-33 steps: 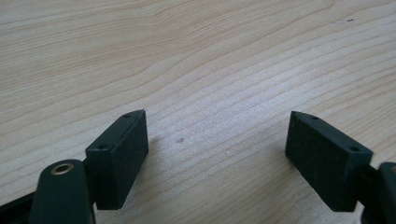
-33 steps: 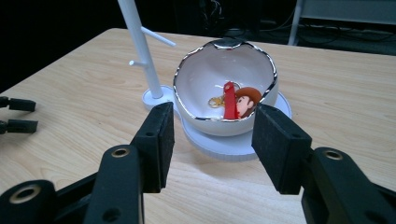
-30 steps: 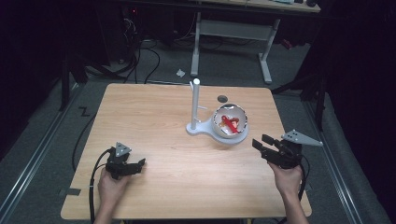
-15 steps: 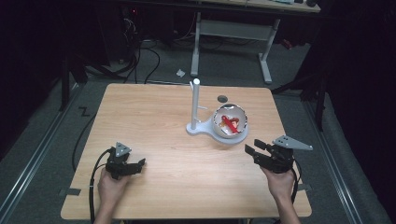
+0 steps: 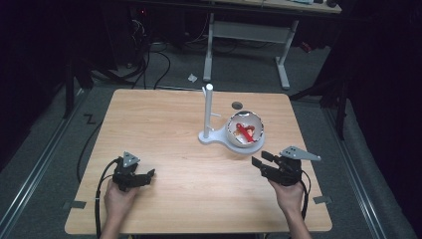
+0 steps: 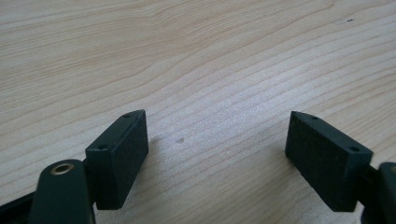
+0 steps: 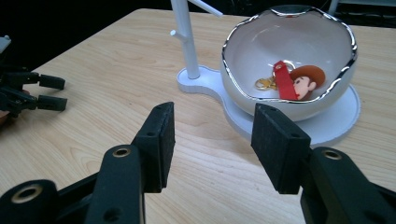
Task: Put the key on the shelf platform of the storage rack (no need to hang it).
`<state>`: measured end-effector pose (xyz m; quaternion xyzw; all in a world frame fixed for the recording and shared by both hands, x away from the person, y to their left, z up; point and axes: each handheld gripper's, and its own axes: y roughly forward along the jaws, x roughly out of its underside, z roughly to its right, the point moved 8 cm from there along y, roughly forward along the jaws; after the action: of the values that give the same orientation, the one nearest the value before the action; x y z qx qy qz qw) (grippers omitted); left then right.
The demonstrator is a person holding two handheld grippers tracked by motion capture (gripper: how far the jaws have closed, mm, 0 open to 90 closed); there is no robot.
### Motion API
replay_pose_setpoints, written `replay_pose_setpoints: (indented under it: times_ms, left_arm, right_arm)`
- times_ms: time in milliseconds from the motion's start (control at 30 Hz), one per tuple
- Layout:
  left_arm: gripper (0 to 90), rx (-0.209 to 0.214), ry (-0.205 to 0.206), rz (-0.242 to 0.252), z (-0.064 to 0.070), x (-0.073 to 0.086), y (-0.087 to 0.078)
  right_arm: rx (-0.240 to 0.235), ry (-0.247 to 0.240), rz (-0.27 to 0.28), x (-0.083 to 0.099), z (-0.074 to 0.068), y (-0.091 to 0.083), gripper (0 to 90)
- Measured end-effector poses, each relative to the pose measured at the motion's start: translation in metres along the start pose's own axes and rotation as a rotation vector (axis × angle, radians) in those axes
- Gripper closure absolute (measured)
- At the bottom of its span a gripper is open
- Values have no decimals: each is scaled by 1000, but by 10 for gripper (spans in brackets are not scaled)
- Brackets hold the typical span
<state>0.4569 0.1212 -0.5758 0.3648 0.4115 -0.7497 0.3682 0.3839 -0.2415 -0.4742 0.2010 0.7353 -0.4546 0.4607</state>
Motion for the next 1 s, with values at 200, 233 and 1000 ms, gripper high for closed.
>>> replay_pose_setpoints:
  times_ms: [200,233,1000]
  left_arm:
    - [215,0,0,0,0,0,0]
    - [215,0,0,0,0,0,0]
    - [215,-1,2,0,0,0,0]
  right_arm:
    - [-3,-13,-10,3,-5,10,500]
    - [-4,-16,-15,4,-6,12,500]
    - [-17,-27,-68,24,-10,42,502]
